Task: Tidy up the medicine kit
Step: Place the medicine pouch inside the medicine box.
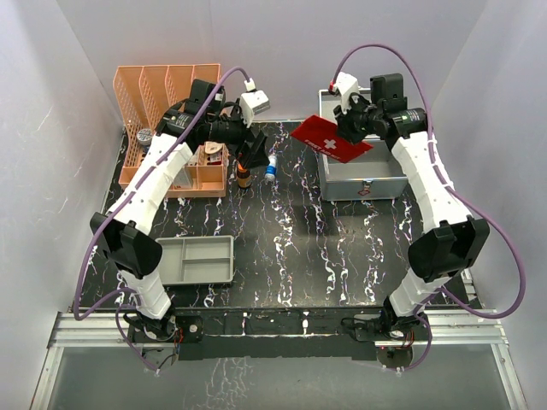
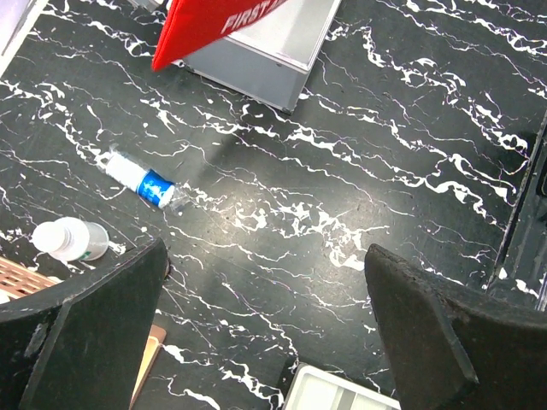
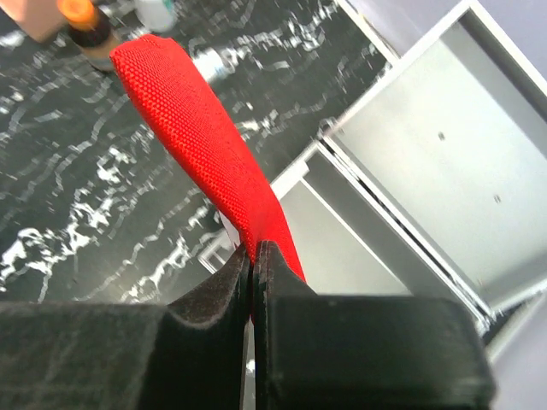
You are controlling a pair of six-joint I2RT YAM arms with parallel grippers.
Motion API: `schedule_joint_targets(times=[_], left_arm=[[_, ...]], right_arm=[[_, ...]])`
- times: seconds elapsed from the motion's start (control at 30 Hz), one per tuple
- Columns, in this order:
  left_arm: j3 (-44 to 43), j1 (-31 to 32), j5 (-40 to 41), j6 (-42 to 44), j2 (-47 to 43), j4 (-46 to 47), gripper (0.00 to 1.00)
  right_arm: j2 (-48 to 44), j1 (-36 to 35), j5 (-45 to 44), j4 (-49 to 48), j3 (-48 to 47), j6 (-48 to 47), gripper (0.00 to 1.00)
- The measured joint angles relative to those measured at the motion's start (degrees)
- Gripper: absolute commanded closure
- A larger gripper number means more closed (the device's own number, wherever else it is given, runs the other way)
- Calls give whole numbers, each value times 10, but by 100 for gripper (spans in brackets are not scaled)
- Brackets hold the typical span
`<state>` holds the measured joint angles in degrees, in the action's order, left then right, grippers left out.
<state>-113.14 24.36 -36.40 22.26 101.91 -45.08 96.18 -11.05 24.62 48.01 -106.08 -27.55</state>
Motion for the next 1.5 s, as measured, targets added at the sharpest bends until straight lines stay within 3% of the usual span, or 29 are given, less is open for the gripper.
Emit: schedule_joint_targets(times=[0.4,0.93,1.5], left_arm=[[5,0,0,2,-1,0,1],[62,-3,-15,2,-30,16,1],[92,-16,-23,2,-51,29,1]], right_arm=[[-12,44,-108,47,8,-93,100],[-12,44,-121,59,97,-195,100],[-11,78,-148,58,100,-253,100]])
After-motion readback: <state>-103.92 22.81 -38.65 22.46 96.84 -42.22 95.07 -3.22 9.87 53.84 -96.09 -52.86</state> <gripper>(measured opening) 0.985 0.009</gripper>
